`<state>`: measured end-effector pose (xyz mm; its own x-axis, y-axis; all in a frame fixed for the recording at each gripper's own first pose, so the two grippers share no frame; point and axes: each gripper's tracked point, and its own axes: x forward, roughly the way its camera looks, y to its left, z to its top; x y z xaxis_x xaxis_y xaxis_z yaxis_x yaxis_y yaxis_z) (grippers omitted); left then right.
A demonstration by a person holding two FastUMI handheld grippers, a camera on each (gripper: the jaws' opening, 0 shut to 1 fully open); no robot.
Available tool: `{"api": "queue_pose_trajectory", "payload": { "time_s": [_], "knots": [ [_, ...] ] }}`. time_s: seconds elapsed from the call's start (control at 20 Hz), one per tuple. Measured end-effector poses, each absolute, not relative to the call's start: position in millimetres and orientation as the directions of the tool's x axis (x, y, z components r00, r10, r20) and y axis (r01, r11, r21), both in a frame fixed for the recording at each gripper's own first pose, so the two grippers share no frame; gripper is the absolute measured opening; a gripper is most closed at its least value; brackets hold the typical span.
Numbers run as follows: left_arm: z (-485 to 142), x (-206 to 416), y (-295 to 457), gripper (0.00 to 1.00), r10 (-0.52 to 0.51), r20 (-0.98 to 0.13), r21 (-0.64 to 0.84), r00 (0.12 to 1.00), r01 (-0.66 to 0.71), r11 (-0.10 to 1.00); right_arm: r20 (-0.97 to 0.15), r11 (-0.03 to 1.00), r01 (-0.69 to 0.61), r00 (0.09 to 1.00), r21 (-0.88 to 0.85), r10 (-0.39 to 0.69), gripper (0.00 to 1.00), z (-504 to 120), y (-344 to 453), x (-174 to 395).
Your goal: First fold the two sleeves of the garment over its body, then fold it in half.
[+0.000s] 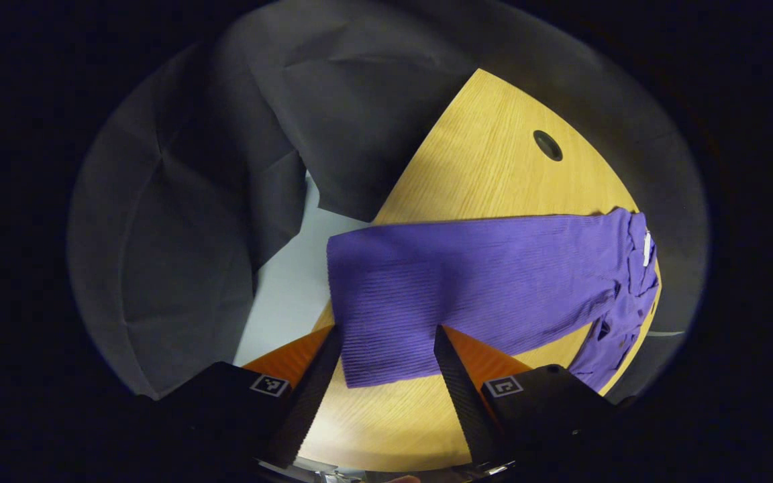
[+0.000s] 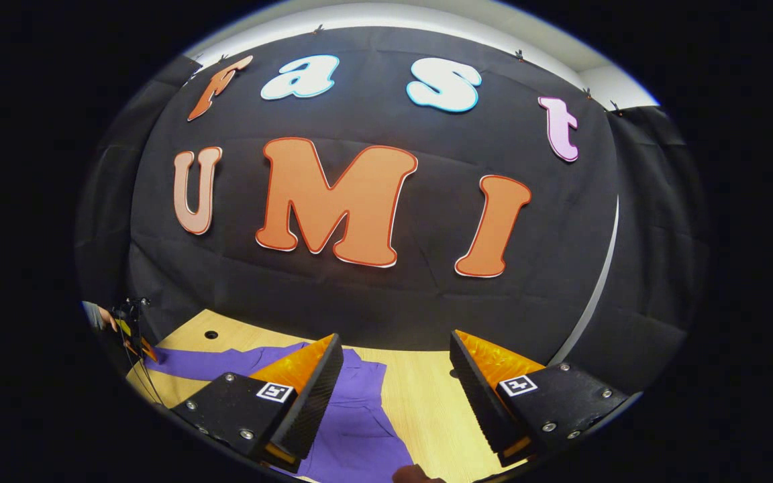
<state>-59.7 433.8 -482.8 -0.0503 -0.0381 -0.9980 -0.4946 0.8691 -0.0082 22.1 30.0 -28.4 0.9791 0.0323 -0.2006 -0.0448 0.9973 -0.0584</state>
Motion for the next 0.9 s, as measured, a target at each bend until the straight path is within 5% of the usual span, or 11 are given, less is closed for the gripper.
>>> {"api": "queue_pose_trajectory", "payload": {
  "time_s": [0.25, 0.35, 0.4, 0.6, 0.8, 0.9],
  "knots": [
    [-488.3, -59.3, 441.9, 0.83, 0.008, -0.997, 0.045, -0.078, -0.493, 0.869, -0.205, 0.998, -0.039, 0.978, -0.057, 0.027, 0.95, -32.6, 24.6, 26.0],
    [-487.9, -59.8, 446.2, 0.75, 0.041, -0.994, 0.089, -0.106, -0.506, 0.858, -0.208, 0.998, -0.039, 0.978, -0.048, 0.028, 0.95, -34.2, 22.9, 28.4],
    [-489.5, -61.5, 447.9, 0.63, 0.045, -0.992, 0.096, -0.114, -0.501, 0.86, -0.209, 0.998, -0.037, 0.977, -0.045, 0.027, 0.95, -36.4, 22.1, 29.5],
    [-490.6, -53.4, 441.3, 0.55, 0.041, -0.994, 0.086, -0.101, -0.497, 0.863, -0.223, 0.999, -0.041, 0.974, -0.032, 0.033, 0.95, -46.9, 19.2, 32.4],
    [-493.1, -46.2, 429.9, 0.15, 0.033, -0.994, 0.078, -0.1, -0.494, 0.866, -0.233, 0.999, -0.036, 0.972, -0.02, 0.03, 0.95, -50.9, 10.7, 36.6],
    [-487.8, -43.7, 427.7, 0.08, 0.02, -0.997, 0.057, -0.08, -0.497, 0.866, -0.234, 0.999, -0.029, 0.972, -0.027, 0.022, 0.95, -51.2, 2.9, 38.4]
  ]
}}
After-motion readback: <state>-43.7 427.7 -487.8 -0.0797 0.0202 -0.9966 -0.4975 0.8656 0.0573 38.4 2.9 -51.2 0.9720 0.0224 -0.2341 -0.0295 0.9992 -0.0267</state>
